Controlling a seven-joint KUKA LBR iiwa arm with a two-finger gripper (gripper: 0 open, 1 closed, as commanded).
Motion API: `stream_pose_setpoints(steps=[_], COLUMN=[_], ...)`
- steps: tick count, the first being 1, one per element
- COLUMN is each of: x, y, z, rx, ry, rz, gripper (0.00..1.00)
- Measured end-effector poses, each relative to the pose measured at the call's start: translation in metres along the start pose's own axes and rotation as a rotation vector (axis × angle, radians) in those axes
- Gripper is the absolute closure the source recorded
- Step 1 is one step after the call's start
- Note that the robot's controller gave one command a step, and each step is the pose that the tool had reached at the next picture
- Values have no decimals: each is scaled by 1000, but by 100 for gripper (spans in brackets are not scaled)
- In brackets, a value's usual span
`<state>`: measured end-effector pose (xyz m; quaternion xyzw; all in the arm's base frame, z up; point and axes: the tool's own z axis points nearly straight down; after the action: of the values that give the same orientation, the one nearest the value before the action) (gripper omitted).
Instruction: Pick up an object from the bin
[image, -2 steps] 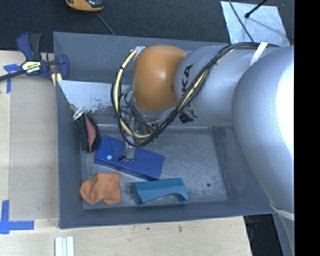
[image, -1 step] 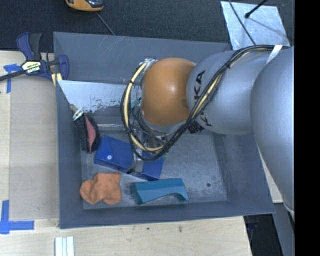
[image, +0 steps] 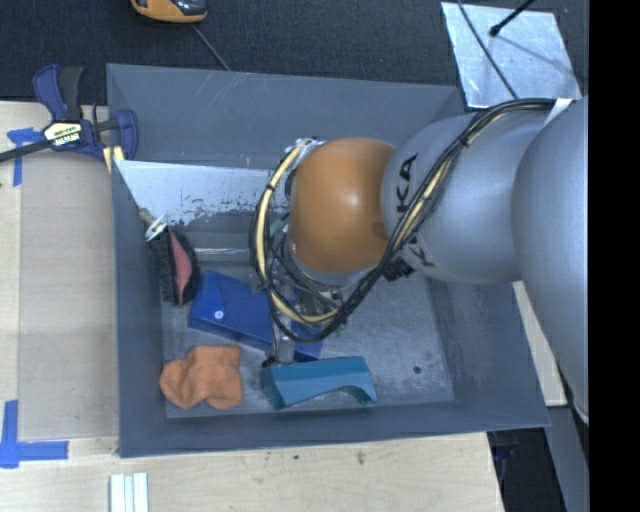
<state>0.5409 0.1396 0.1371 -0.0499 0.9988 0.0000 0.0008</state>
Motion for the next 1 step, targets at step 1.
stream_pose_setpoints(steps=[1], x=[7], y=[-14], z=[16], rx=[0], ry=[0], rz=[-145], gripper=[0])
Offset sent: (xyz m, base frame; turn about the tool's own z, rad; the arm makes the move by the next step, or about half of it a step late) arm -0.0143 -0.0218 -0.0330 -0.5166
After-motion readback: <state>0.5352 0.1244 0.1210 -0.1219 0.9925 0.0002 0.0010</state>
